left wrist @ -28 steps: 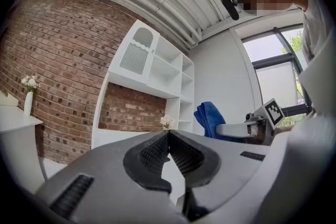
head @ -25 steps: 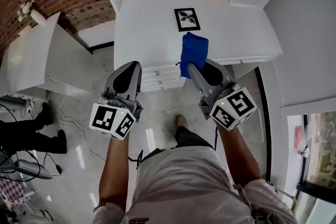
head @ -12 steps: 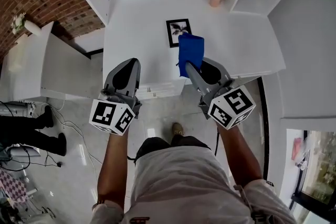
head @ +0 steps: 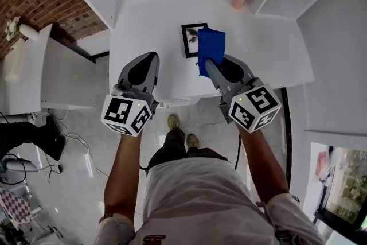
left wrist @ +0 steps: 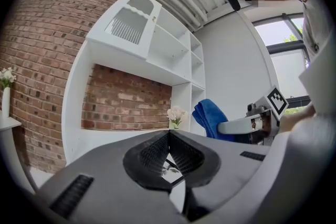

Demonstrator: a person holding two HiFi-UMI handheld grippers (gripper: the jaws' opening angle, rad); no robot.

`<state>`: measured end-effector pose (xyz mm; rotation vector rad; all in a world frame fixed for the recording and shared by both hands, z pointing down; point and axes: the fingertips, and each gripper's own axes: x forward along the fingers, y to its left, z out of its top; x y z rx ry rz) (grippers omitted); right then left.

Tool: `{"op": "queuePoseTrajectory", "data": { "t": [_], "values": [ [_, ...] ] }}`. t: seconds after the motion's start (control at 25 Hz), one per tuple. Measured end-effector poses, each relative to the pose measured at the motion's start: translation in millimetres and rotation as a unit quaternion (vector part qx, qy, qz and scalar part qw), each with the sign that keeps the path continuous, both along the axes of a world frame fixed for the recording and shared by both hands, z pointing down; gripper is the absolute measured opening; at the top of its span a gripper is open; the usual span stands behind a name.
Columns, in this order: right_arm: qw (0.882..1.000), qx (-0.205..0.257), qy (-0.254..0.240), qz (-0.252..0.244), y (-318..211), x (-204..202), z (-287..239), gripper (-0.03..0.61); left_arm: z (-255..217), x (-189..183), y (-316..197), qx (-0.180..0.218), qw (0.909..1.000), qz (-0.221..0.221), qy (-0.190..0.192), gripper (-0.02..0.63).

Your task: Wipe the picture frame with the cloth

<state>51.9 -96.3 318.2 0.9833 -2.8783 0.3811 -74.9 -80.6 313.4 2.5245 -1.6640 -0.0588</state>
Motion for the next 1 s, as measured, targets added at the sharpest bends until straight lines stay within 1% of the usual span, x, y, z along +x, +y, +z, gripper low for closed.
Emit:
{"op": "queuePoseTrajectory", "data": {
  "t": [0.32, 0.6, 0.8, 0.92, 1.0],
  "values": [
    [0.999, -0.020, 0.039, 0.023, -52.8, -28.4, 15.2, 0.072, 26.9, -10.8, -60.0, -0.021, 0.9990, 0.038, 0.006, 0.000],
    [0.994, -0.058, 0.078, 0.043, -89.4, -58.5, 46.1, 0.072, 64.7, -17.5, -103.3, -0.059, 0.9950, 0.080, 0.009, 0.000],
    [0.989, -0.079, 0.112, 0.057, -112.2, -69.1, 67.7, 0.072, 95.2, -7.7, -126.4, -0.109, 0.9868, 0.119, 0.018, 0.000],
    [0.985, -0.096, 0.128, 0.060, -124.9, -69.5, 81.1, 0.072, 112.8, -3.0, -137.2, -0.150, 0.9798, 0.130, 0.021, 0.005],
    [0.982, -0.109, 0.141, 0.059, -134.1, -69.2, 91.5, 0.072, 124.0, 0.6, -144.8, -0.182, 0.9740, 0.134, 0.020, 0.020]
  ]
}}
